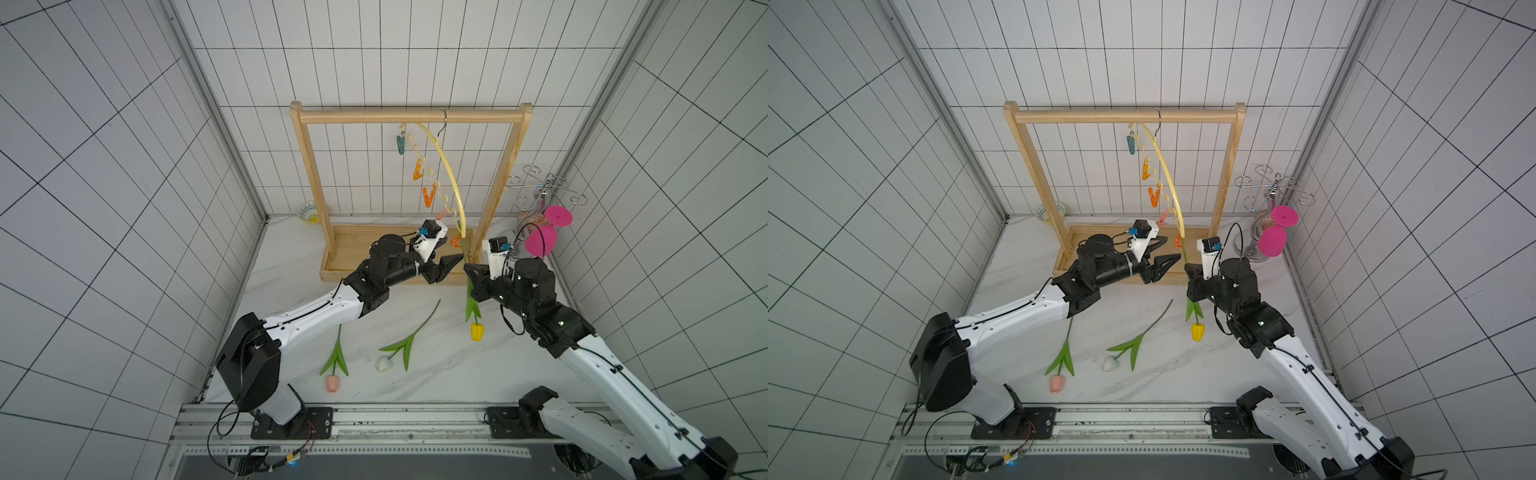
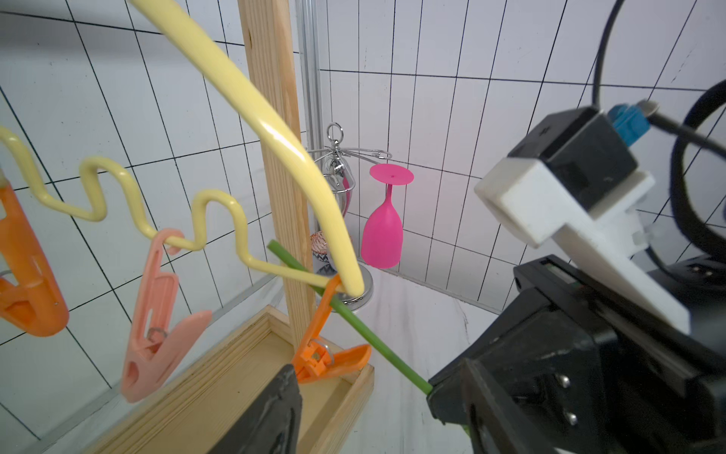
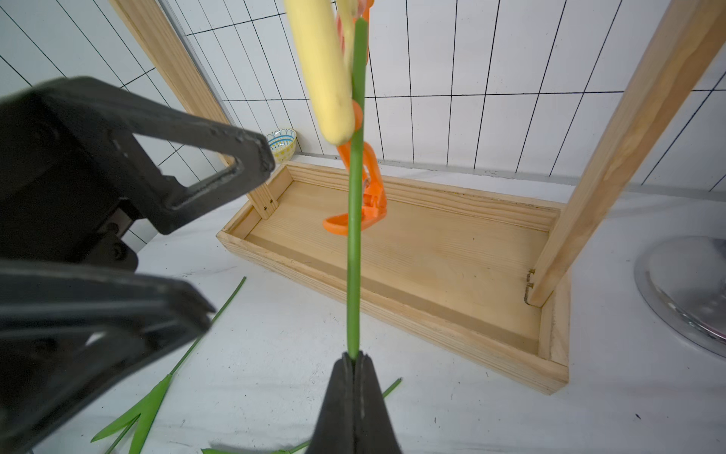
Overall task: Dry the flowers on a clothes hanger
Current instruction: Open the clamp at the hanger.
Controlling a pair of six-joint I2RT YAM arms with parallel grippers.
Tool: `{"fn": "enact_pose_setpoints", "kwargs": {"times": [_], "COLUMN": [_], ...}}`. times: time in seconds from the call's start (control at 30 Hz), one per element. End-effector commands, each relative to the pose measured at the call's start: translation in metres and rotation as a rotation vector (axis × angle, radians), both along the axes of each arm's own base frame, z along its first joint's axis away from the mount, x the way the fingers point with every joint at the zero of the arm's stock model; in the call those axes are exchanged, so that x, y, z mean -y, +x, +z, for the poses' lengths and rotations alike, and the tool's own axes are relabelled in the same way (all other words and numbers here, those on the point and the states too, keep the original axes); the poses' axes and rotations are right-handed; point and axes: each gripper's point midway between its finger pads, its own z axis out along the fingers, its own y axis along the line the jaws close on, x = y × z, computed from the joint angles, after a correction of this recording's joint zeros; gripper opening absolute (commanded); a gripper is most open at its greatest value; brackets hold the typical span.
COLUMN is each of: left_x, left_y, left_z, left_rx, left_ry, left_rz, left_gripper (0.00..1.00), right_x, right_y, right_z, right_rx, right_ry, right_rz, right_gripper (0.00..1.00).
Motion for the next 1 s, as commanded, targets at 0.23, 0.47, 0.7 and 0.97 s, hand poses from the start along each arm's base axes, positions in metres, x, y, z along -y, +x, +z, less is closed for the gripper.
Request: {"fn": "enact_pose_setpoints", "kwargs": {"times": [0.23, 0.47, 0.7, 0.97], "left_x": [0.005, 0.014, 0.016, 0.006], "left_y": [0.014, 0.026, 0.026, 0.018], "left_z": [0.005, -0.003, 0.002, 0.007], "left_rx": [0.243, 0.257, 0.273, 0.279], "left_ry": [0.064, 0.119, 0.130, 0.121], "left_rz": [0.036, 0.035, 0.028, 0.036], "left_gripper": [0.64, 0.62, 0.56, 0.54], "right_x": [0.005, 0.008, 0.007, 0.002], "right_y": [0.006, 0.008, 0.007, 0.007], "right_z": [0.030, 0.028, 0.026, 0.022], "right_rx": [0.076, 0.072, 0.068, 0.051], "right_ry": [0.010, 0.004, 0.005, 0.005], "right_rz": [-0.017, -0.032, -0.018, 0.004], "right_gripper": [0.00, 0.00, 0.00, 0.00]}}
